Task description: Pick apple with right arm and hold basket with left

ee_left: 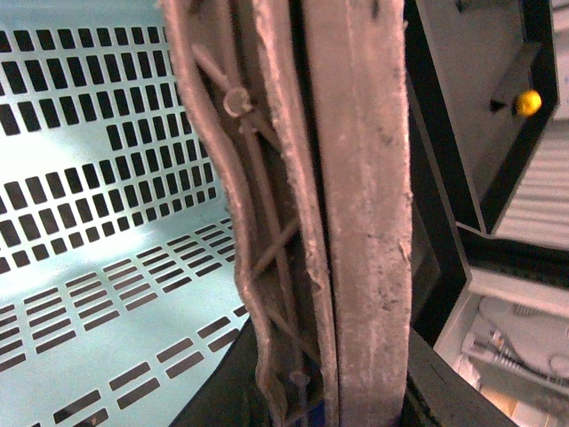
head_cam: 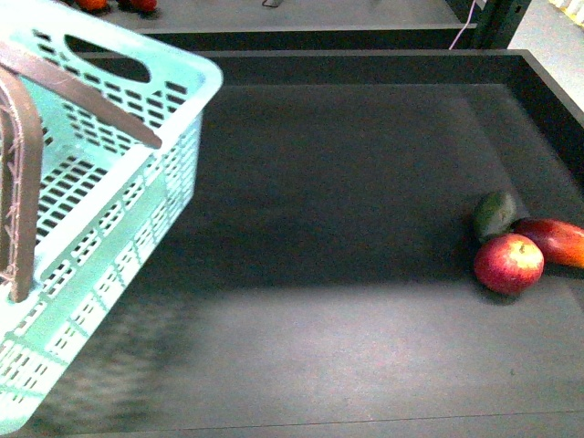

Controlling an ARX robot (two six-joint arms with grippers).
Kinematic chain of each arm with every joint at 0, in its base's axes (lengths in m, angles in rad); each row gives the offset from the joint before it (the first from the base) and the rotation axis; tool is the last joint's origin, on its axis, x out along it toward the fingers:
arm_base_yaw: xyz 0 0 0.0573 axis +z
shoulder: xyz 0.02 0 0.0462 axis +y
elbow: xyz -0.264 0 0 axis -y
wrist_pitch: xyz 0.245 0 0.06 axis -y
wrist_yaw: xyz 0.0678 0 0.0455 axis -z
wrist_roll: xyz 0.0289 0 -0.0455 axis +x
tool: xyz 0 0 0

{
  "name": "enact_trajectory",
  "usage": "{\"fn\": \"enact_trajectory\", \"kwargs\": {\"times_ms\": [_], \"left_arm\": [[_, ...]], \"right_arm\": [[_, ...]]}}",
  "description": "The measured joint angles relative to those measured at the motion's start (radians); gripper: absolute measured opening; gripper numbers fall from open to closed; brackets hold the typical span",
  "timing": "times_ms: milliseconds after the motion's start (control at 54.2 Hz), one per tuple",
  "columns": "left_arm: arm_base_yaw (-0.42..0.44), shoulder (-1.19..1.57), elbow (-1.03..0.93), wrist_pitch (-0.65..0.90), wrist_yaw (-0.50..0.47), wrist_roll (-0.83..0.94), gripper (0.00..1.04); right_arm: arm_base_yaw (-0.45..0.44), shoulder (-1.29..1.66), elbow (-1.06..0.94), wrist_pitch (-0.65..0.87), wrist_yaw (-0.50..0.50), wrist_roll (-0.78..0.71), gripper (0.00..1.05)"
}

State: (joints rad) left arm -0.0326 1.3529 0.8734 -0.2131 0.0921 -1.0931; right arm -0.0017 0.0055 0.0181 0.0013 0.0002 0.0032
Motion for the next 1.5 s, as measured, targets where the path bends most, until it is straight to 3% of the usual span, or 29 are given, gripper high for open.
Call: {"fn": "enact_trajectory", "kwargs": {"times_ms": [425,683,886,1496], "left_arm": [[-0.396,0.018,0.183,-0.064,-0.045,0.013,0.19],[-0.575,0.032,0.242,-0.077,-0.06,0.039,0.19],[-0.624,0.044,0.251,-0.05,-0.039,0.06,0.19],[-0.621,0.044,0.251,-0.048,-0.041,0.098,0.19]], "right_arm": [[0.0,0.0,0.0,0.0,0.0,0.0,0.96],[0.0,0.0,0.0,0.0,0.0,0.0,0.96],[0.0,0.0,0.0,0.0,0.0,0.0,0.96],[0.0,0.0,0.0,0.0,0.0,0.0,0.96]]}}
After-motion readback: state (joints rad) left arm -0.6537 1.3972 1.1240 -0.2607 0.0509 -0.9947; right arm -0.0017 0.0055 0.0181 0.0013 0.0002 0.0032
